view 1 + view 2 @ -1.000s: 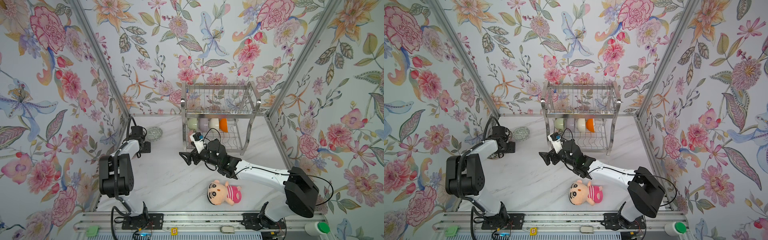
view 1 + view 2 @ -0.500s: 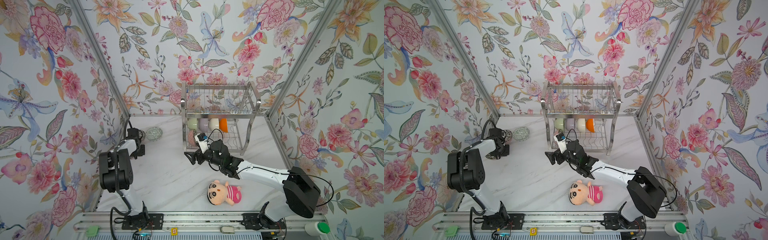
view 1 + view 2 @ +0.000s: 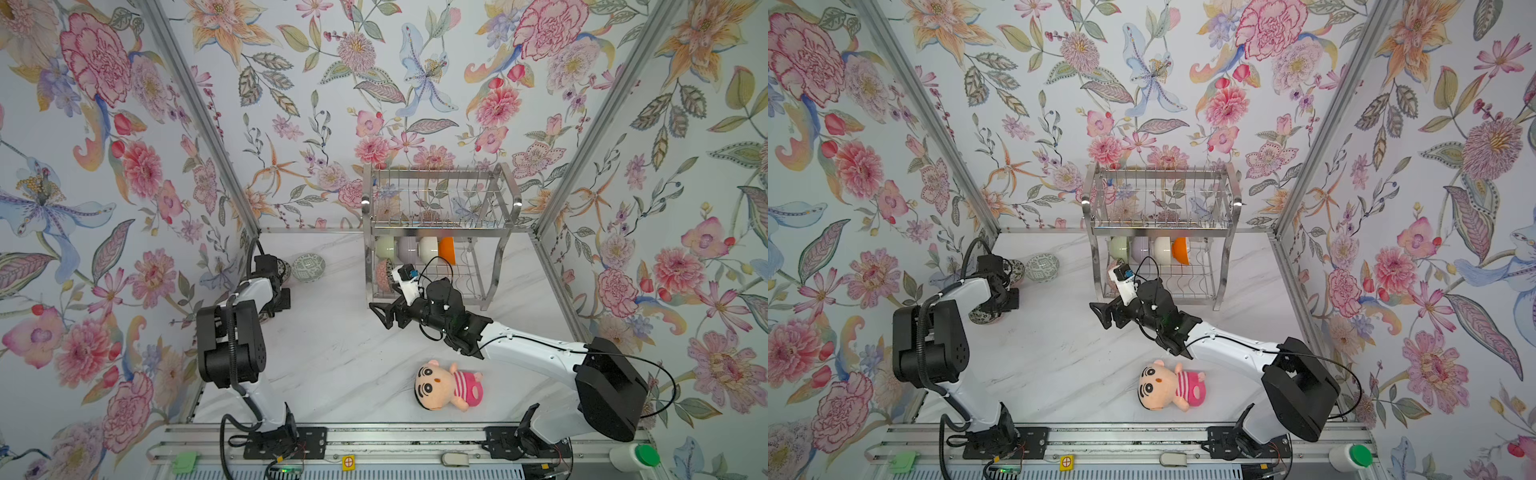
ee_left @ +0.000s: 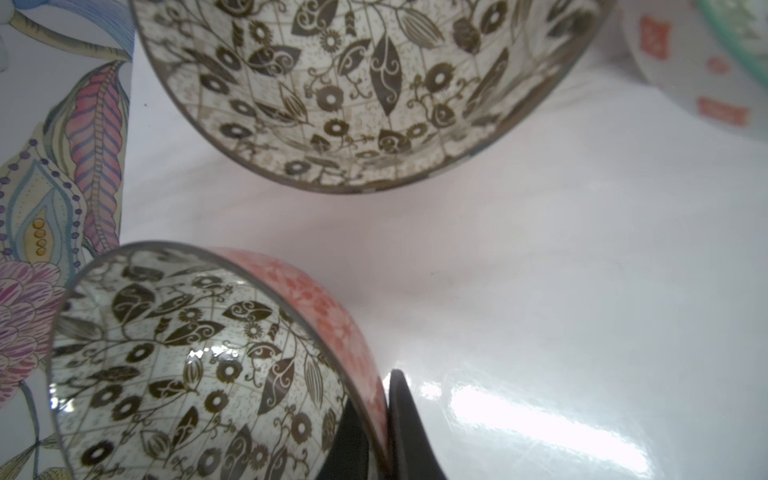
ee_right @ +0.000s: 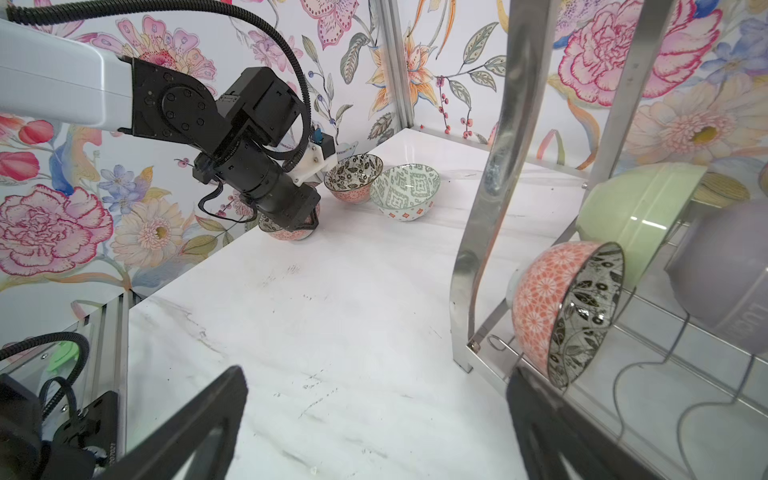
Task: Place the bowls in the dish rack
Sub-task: 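Lower the left gripper onto the black-leaf bowl nearest the wall and grasp its rim, then lift the black-leaf bowl and carry it toward the right gripper with the left gripper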
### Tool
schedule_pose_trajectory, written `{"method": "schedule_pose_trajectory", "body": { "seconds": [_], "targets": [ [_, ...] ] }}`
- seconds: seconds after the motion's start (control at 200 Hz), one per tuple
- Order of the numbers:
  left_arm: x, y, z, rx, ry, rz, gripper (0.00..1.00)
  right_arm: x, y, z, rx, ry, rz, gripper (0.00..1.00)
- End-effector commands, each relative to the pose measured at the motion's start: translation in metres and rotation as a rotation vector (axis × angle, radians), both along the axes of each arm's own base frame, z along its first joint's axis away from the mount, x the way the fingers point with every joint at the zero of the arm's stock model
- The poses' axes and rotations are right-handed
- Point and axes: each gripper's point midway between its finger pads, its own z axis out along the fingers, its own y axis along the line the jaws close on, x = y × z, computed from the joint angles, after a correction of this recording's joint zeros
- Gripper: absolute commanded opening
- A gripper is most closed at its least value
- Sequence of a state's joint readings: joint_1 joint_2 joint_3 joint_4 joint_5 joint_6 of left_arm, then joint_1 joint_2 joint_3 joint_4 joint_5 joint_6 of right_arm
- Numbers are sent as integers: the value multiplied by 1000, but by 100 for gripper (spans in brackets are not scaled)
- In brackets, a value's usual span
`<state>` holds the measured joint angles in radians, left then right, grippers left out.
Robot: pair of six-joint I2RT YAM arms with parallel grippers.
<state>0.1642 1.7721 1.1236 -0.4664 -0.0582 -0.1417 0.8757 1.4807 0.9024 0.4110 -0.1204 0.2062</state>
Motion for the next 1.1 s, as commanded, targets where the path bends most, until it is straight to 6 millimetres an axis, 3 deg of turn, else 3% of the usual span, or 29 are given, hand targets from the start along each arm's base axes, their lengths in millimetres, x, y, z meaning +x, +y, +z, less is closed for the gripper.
{"method": "schedule_pose_trajectory", "body": {
  "seconds": [0.0, 0.215, 0.415, 0.601, 0.816, 1.091],
  "targets": [
    [-10, -13, 10, 2, 6, -19, 0, 1, -1, 9, 27, -4, 1, 99],
    [-28, -54, 21, 18, 19, -115, 0, 5, -7, 13, 2, -8, -16, 99],
    [-61, -134, 29, -105, -40, -269, 0, 3, -25, 8, -35, 12, 22, 99],
    [-91, -189, 29, -172, -74, -362, 0, -3, -51, 7, -71, 15, 2, 99],
    [-102, -251, 36, -242, -125, -471, 0, -6, -81, 1, -76, 43, -48, 99],
    [-112, -307, 30, -267, -111, -608, 6, -3, -114, 4, -73, 54, -128, 99]
  ]
}}
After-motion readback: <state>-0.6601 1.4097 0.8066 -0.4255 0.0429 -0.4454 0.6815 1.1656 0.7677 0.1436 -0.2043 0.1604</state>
